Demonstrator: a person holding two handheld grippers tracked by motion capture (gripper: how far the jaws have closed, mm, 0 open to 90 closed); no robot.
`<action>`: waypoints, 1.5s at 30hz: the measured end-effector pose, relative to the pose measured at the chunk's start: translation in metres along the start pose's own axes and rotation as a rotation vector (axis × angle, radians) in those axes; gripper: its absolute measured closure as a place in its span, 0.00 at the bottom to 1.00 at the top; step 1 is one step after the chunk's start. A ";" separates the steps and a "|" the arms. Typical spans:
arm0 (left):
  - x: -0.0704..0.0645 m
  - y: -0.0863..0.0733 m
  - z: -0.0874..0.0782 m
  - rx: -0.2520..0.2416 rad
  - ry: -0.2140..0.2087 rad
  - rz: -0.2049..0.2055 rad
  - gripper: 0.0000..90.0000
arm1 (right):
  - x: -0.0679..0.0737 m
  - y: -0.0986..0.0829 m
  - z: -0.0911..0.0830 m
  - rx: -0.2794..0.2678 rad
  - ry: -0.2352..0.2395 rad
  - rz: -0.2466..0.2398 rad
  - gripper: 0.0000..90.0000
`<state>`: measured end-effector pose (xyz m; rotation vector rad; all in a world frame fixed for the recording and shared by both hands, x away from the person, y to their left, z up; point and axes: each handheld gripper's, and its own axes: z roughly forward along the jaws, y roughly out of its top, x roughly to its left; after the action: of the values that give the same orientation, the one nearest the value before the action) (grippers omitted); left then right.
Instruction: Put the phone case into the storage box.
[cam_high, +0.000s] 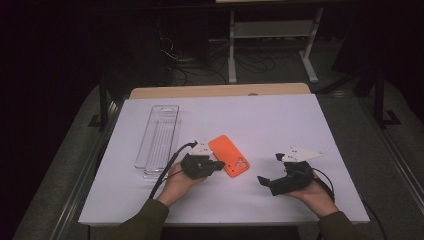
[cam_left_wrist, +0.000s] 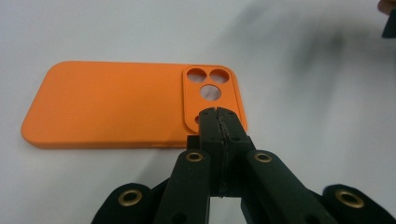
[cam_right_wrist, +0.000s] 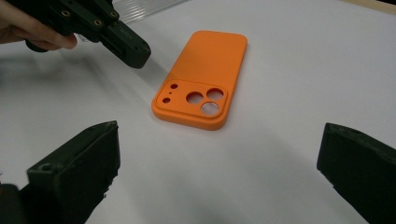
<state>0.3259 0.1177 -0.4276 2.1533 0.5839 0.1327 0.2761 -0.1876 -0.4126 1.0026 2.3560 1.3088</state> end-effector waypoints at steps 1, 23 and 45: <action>0.001 -0.001 0.004 0.022 -0.012 0.026 1.00 | 0.000 0.000 0.000 -0.003 -0.001 -0.001 0.00; -0.005 0.005 0.036 0.041 -0.053 0.017 1.00 | 0.000 0.000 0.000 -0.011 0.003 -0.009 0.00; -0.003 0.020 0.061 0.021 -0.087 0.008 1.00 | 0.000 0.000 0.000 -0.007 0.007 -0.008 0.00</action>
<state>0.3483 0.0617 -0.4486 2.1704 0.5283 0.0377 0.2756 -0.1876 -0.4122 0.9866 2.3569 1.3186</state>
